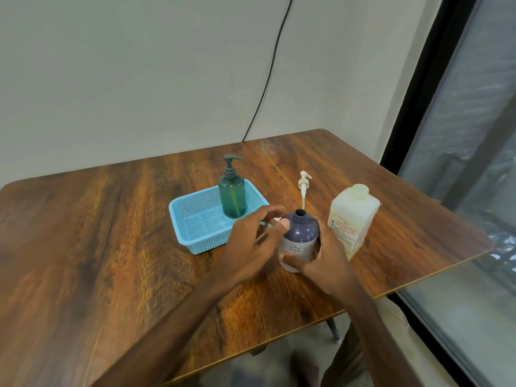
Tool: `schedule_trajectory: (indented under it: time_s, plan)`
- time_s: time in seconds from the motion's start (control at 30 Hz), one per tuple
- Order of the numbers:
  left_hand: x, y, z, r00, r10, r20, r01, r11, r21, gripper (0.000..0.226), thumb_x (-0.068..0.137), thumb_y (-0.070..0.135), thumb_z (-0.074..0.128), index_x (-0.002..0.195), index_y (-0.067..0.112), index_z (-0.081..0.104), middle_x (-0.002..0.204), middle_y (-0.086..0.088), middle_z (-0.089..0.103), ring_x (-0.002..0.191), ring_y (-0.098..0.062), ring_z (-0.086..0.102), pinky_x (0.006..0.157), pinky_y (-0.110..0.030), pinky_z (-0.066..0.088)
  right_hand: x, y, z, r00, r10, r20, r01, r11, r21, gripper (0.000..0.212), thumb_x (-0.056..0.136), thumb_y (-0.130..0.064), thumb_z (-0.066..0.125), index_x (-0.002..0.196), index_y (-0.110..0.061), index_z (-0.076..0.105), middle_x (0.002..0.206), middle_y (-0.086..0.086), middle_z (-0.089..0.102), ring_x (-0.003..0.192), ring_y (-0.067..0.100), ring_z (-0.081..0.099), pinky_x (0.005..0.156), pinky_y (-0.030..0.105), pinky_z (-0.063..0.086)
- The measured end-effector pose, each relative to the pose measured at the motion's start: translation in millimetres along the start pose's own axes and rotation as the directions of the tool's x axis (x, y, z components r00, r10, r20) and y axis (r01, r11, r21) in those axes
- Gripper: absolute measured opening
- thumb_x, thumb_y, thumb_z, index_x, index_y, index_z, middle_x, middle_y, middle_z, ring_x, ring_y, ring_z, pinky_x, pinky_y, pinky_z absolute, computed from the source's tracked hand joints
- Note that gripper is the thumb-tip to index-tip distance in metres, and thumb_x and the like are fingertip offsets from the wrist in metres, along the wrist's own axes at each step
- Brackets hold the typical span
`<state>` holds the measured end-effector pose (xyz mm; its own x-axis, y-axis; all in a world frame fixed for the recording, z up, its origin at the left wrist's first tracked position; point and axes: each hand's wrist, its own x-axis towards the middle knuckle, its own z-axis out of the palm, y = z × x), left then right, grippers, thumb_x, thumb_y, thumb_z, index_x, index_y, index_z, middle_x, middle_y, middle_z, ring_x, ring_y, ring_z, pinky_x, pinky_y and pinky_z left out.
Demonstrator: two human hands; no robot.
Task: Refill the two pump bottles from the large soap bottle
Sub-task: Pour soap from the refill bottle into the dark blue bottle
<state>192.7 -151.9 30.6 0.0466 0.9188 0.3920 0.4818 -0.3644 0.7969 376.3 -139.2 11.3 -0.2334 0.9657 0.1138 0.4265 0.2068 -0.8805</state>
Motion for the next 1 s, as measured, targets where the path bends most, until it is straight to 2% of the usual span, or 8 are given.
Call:
schedule_trajectory:
  time_s: [0.13,0.27,0.33,0.43,0.53,0.63,0.73,1.0]
  plan:
    - [1.5,6.0,6.1,0.998,0.023,0.05,-0.024,0.999,0.034,0.063,0.083,0.044,0.085,0.137,0.027,0.058,0.128,0.019,0.065,0.119,0.005,0.059,0.095,-0.01,0.047,5.5,-3.8,7.2,1.0,-0.01,-0.017,0.011,0.999,0.052,0.079,0.074,-0.042,0.085,0.139,-0.032,0.042,0.132,-0.018,0.057,0.113,-0.003,0.056,0.087,0.009,0.05]
    - [8.6,0.2,9.9,0.998,0.035,0.048,-0.037,0.999,0.029,0.068,0.075,0.05,0.09,0.133,0.034,0.059,0.126,0.021,0.066,0.116,0.003,0.061,0.092,-0.013,0.051,-9.3,-9.8,2.6,0.998,-0.027,-0.052,0.027,1.0,-0.004,0.093,0.064,-0.055,0.086,0.14,-0.037,0.035,0.128,-0.035,0.046,0.112,-0.016,0.046,0.081,-0.003,0.036]
    - [10.2,-1.9,9.6,0.998,0.041,0.05,-0.042,0.999,0.018,0.068,0.073,0.052,0.09,0.132,0.036,0.059,0.125,0.021,0.067,0.115,0.004,0.062,0.091,-0.013,0.053,-24.9,-8.7,-5.5,0.996,-0.047,-0.081,0.044,0.998,-0.038,0.095,0.064,-0.053,0.088,0.142,-0.036,0.038,0.133,-0.035,0.045,0.118,-0.016,0.043,0.093,0.003,0.035]
    - [10.8,-4.5,9.2,0.997,0.055,0.062,-0.055,0.998,0.007,0.069,0.073,0.05,0.091,0.133,0.033,0.059,0.125,0.021,0.066,0.115,0.007,0.06,0.088,-0.011,0.052,-51.3,-7.0,-21.6,0.962,-0.068,-0.264,0.067,0.998,-0.011,0.055,0.075,-0.032,0.086,0.125,-0.031,0.062,0.125,-0.022,0.064,0.116,-0.004,0.059,0.092,0.022,0.053]
    - [11.8,-9.0,9.3,0.994,0.042,0.1,-0.044,0.999,0.013,0.077,0.072,0.05,0.092,0.137,0.032,0.055,0.13,0.019,0.066,0.118,0.003,0.061,0.093,-0.018,0.055,-61.9,-4.4,-40.7,0.824,-0.068,-0.563,0.081,0.997,-0.002,0.026,0.08,-0.018,0.081,0.103,-0.022,0.068,0.106,-0.021,0.069,0.101,0.002,0.068,0.07,0.014,0.057]
    - [11.7,-12.7,11.8,0.992,0.036,0.12,-0.038,0.999,0.011,0.083,0.069,0.047,0.094,0.139,0.031,0.051,0.133,0.016,0.065,0.12,0.0,0.062,0.099,-0.021,0.054,-46.1,11.3,-52.0,0.74,0.011,-0.672,-0.025,1.0,-0.011,0.059,0.072,-0.034,0.087,0.122,-0.022,0.058,0.122,-0.008,0.064,0.099,0.011,0.067,0.071,0.021,0.058]
    - [12.8,-13.5,15.2,0.993,0.021,0.118,-0.021,1.0,0.001,0.087,0.069,0.047,0.095,0.141,0.031,0.048,0.136,0.014,0.064,0.121,-0.001,0.061,0.1,-0.02,0.053,-24.2,29.7,-48.5,0.811,0.129,-0.57,-0.175,0.984,-0.025,0.095,0.058,-0.056,0.089,0.136,-0.028,0.042,0.14,-0.004,0.054,0.117,0.015,0.06,0.084,0.038,0.06]
    - [14.7,-10.0,21.5,0.995,0.023,0.093,-0.022,1.0,-0.013,0.085,0.07,0.046,0.094,0.14,0.032,0.048,0.135,0.016,0.064,0.121,0.001,0.061,0.096,-0.01,0.049,2.3,41.9,-11.8,0.731,0.13,-0.67,-0.176,0.984,-0.001,0.099,0.063,-0.053,0.087,0.141,-0.025,0.032,0.141,0.001,0.052,0.129,0.022,0.053,0.094,0.051,0.055]
